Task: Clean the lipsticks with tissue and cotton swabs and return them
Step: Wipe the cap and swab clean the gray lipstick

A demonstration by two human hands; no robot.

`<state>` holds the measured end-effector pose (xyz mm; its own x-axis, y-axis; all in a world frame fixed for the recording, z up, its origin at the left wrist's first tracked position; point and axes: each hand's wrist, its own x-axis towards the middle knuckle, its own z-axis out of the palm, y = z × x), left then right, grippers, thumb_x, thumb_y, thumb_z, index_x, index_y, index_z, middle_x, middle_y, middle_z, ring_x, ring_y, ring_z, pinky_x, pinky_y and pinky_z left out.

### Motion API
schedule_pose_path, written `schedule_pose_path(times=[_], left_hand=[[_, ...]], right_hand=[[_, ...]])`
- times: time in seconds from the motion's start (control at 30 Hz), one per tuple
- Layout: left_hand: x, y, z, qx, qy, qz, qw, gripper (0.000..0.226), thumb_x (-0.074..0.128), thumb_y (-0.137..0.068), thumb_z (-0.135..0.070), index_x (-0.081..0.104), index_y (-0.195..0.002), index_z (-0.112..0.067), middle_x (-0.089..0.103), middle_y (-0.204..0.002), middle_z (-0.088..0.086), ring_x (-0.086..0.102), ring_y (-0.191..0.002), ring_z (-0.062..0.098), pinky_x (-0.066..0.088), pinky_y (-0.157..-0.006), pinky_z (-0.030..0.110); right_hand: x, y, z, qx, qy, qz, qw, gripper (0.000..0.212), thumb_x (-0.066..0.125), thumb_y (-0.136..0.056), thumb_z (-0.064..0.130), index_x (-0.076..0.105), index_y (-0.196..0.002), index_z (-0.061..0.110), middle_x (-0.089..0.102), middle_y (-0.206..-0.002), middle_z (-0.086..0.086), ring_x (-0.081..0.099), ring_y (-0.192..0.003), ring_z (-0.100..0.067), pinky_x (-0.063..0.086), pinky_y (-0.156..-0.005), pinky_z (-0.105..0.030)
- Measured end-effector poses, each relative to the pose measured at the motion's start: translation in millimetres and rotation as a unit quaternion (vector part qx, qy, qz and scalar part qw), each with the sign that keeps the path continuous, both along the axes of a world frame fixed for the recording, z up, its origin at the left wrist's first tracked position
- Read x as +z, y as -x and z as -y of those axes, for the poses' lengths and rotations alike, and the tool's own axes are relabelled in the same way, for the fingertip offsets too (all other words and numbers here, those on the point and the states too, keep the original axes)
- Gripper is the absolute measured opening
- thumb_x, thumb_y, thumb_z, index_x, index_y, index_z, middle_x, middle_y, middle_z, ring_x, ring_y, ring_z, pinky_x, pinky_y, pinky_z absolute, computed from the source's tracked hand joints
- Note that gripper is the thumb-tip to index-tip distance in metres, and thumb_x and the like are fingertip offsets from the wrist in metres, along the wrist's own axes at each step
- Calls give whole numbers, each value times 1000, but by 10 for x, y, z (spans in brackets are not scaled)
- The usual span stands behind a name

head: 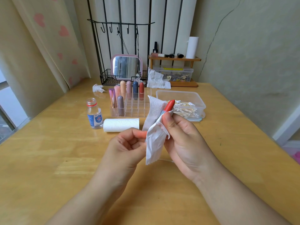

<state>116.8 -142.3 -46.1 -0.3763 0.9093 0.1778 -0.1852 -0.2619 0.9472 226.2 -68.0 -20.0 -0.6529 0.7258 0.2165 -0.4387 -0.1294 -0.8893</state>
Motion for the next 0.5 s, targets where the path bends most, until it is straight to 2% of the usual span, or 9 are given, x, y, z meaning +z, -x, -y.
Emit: schedule_pose_path(times=[0.07,0.13,0.17,0.2,0.27,0.33,0.4,0.43,0.5], left_hand=[[-8,4,-5,-10,10,1,1000,21,77,-57,-23,74,-77,-17,71,-84,12,63,-74,16,49,-83,48],[-18,2,-7,-58,23,18,998,26,73,-69,-20,73,-92,-7,69,-91,17,62,-78,18,52,-79,41],[-17,-7,-4,-82,28,34,996,25,67,-77,-19,72,-95,-3,68,-91,19,62,-78,18,54,-76,35],[-14,-13,5,-95,31,46,994,26,61,-80,-19,72,-96,-1,67,-92,18,63,-78,17,54,-73,30],[-22,-19,8,-87,25,37,995,28,59,-81,-18,71,-98,0,70,-98,18,66,-83,19,55,-76,30],[-24,-12,1,-42,12,10,999,21,69,-75,-15,71,-92,-4,71,-97,18,65,-84,20,52,-81,39],[-24,-4,0,-2,-5,-9,1000,19,79,-60,-14,71,-78,-13,71,-83,13,62,-75,19,52,-77,43],[-23,-2,1,13,-12,-13,1000,21,80,-54,-15,70,-72,-16,69,-77,12,60,-71,20,52,-73,42],[-8,-7,8,41,-18,-17,999,22,81,-49,-10,69,-65,-19,66,-69,9,58,-65,16,52,-62,31]], right_hand=[[-8,2,-7,-5,6,0,1000,17,62,-78,37,69,-70,23,61,-71,3,57,-85,-24,44,-88,-40],[1,-8,-6,-7,13,-8,1000,18,59,-79,33,70,-69,23,62,-68,7,58,-72,-9,47,-78,-25],[6,-13,-6,-6,13,-9,1000,20,56,-79,32,70,-68,23,62,-68,8,58,-70,-5,47,-75,-21],[9,-16,-3,-5,11,-6,1000,21,55,-78,32,71,-67,24,63,-68,9,58,-69,-4,46,-74,-20],[14,-13,2,-1,8,-3,1000,23,54,-78,32,72,-65,25,62,-66,10,58,-68,-3,46,-72,-19],[18,-2,13,2,4,-8,1000,22,55,-76,33,70,-63,25,61,-64,10,56,-66,-3,46,-69,-18],[-3,12,22,-8,-3,6,1000,20,57,-73,38,69,-64,25,61,-66,9,56,-68,-4,46,-71,-21],[-28,18,22,-19,-11,23,1000,21,57,-72,41,69,-66,25,62,-68,9,57,-70,-5,46,-71,-25],[-85,27,25,-40,-39,69,996,23,57,-73,48,68,-71,29,64,-71,12,59,-74,-6,44,-70,-33]])
